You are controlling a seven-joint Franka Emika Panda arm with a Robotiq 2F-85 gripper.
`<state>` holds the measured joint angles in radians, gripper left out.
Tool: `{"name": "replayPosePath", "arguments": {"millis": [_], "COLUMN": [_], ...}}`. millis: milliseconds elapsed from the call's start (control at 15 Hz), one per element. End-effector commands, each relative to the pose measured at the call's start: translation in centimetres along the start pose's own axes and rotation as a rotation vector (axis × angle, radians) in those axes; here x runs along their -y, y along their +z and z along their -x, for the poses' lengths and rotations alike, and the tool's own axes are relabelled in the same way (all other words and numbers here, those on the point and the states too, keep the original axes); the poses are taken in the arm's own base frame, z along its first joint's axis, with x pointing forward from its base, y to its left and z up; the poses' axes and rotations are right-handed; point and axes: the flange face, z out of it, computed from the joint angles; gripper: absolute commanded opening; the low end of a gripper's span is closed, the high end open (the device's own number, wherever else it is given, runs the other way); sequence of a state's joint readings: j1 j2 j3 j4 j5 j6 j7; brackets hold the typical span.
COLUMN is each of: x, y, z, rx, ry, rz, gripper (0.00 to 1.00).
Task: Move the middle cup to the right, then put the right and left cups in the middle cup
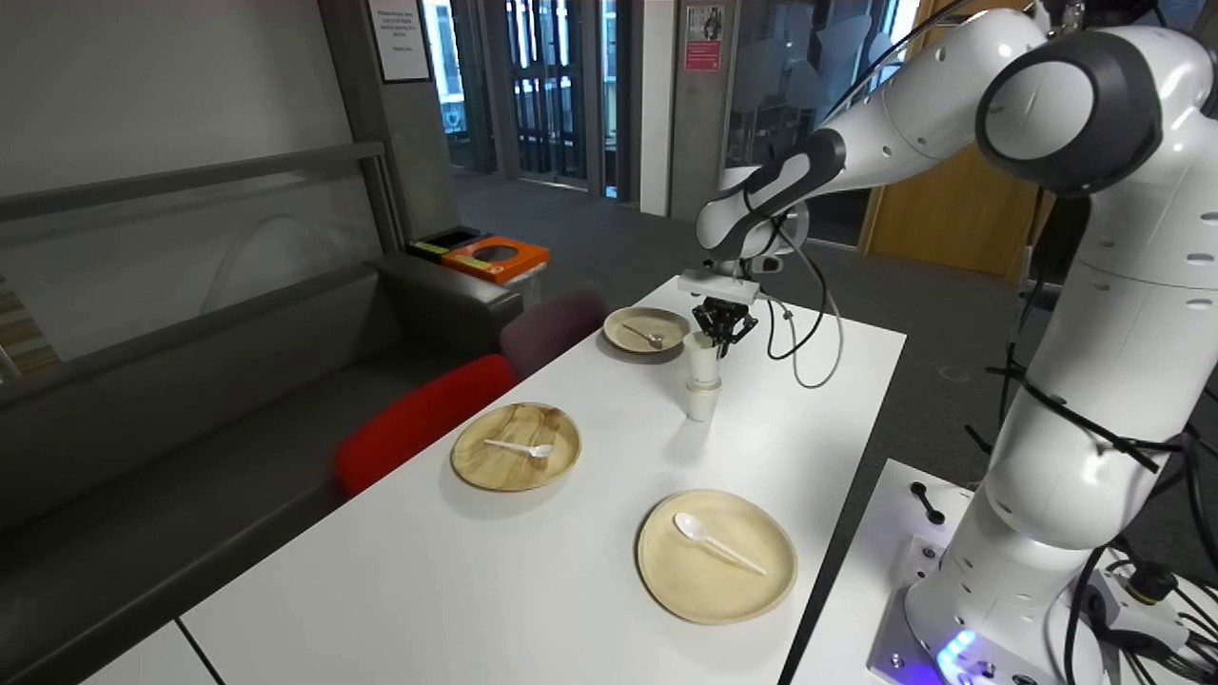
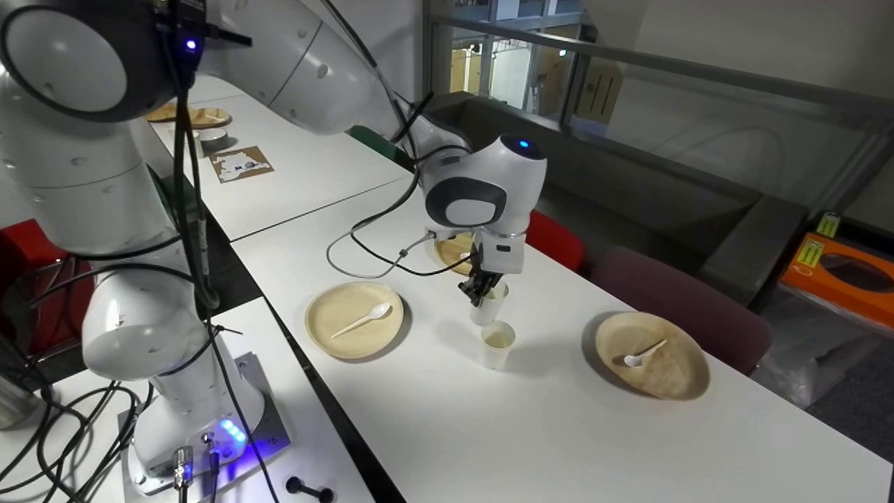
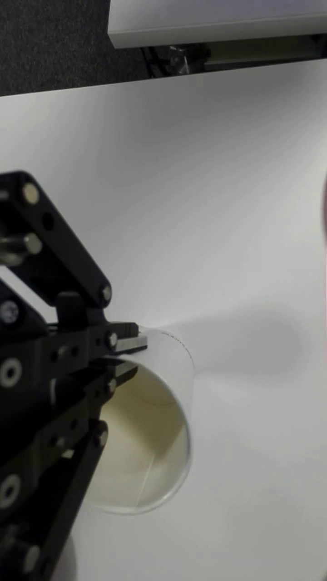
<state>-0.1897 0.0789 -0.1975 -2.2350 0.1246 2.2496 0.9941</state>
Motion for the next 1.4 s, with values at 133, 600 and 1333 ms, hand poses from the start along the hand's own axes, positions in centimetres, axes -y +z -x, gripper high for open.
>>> {"name": "replayPosePath", "arguments": {"millis": [133,600,1333], "x": [4.4,3.8,2.6], "y": [2.2,1.6,1.3], "z": [-0.1,-2.5,-3.3], "rx": [-0.05,-0.086,-0.08], "ry": [0.033,0.074,0.092], "rz": [0.041,0.041,0.036], "gripper": [0.01,0.01,0.01]}}
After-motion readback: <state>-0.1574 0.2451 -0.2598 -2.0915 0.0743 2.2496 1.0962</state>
